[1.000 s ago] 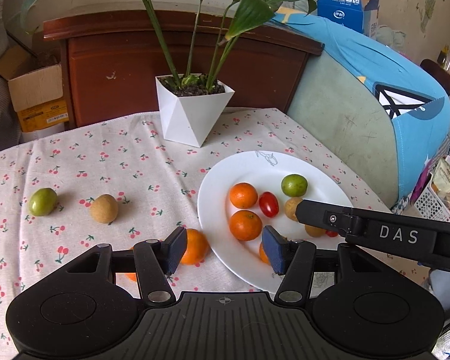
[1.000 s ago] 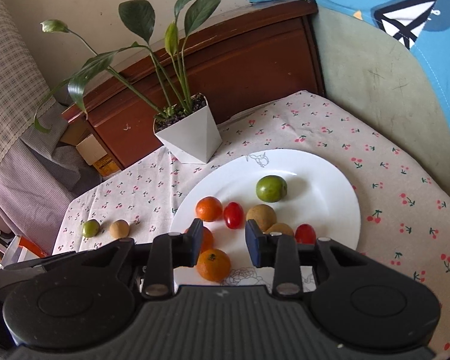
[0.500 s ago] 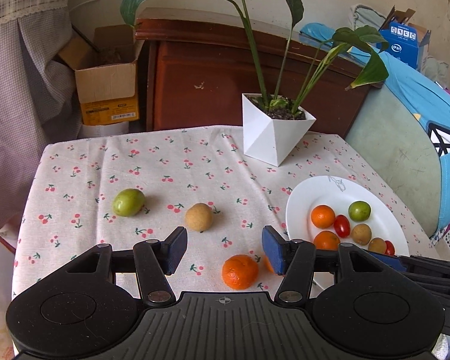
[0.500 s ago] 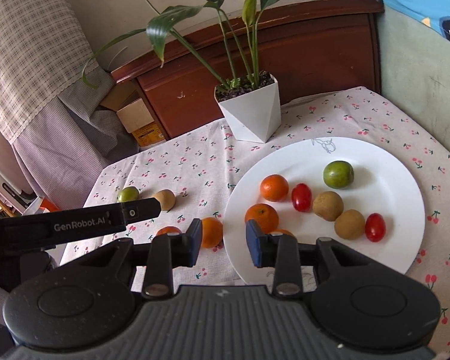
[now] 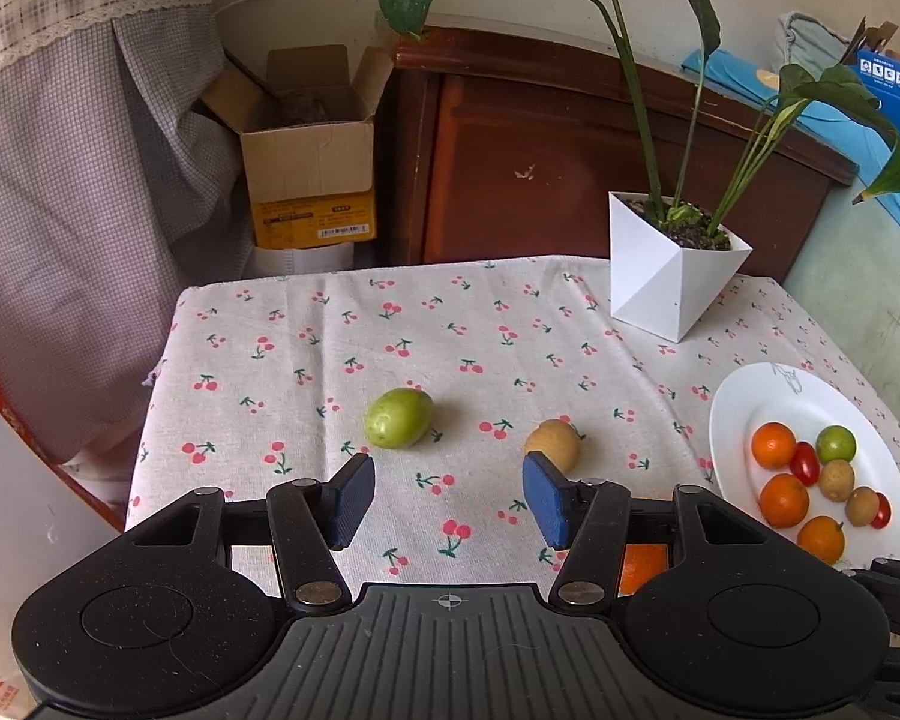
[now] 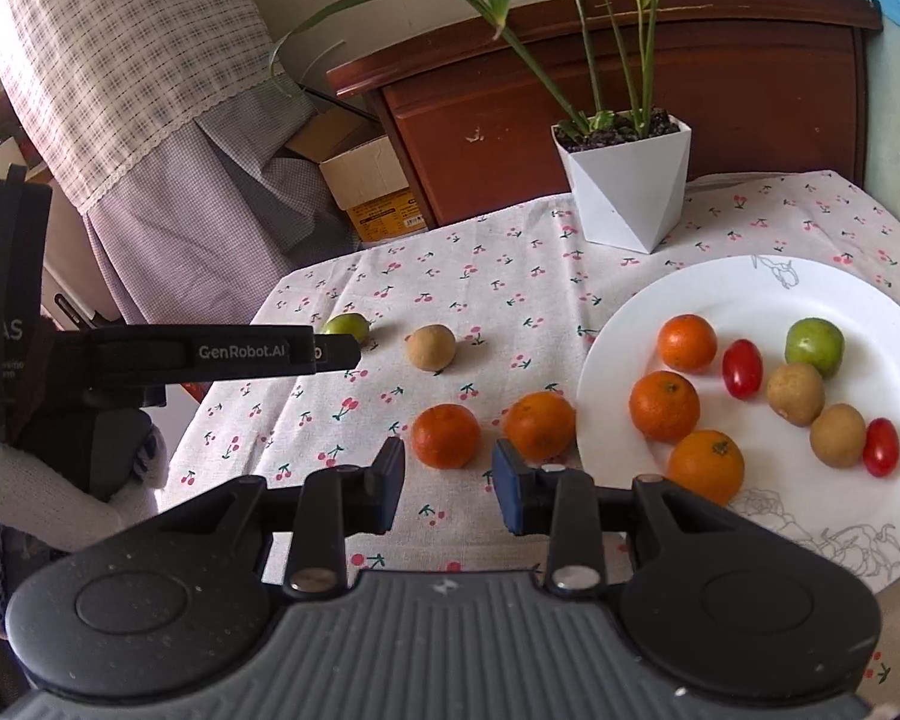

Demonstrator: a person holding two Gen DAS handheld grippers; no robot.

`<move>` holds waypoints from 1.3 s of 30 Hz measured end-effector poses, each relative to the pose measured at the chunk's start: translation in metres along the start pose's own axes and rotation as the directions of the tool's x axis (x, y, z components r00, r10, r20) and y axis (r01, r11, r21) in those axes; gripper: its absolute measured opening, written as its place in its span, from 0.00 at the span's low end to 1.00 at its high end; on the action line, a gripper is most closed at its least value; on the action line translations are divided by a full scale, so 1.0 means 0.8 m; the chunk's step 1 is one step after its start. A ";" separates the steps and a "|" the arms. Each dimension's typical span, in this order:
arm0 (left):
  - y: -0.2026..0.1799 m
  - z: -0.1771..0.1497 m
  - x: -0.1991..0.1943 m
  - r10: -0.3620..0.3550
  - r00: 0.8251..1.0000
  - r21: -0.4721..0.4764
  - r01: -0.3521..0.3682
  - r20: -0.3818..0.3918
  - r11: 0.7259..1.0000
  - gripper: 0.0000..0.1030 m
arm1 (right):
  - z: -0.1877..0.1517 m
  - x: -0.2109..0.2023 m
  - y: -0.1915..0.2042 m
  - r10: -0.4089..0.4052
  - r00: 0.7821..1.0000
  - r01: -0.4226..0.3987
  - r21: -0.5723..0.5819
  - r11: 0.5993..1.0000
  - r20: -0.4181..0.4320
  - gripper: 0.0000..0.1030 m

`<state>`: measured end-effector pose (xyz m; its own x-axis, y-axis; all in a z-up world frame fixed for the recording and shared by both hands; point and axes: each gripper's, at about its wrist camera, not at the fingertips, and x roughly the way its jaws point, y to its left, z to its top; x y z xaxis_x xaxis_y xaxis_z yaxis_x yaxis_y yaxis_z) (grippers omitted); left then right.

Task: Organize fruits
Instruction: 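Move both tools back over the remaining fruit on the cloth, then lower the left tool toward a green lime while the right tool approaches an orange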

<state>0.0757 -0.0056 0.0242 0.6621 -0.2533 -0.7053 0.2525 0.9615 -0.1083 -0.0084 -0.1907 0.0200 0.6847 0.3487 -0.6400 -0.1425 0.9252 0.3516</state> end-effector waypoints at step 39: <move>0.012 0.010 0.059 -0.011 1.000 0.071 0.011 0.008 0.997 0.25 | 0.001 0.055 0.007 -0.048 0.999 0.047 -0.053 0.997 -0.021 0.31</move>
<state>0.1146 -0.0094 -0.0047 0.6650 -0.2650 -0.6982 0.3092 0.9487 -0.0655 0.0214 -0.1703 -0.0054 0.6754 0.3069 -0.6706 -0.1479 0.9472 0.2845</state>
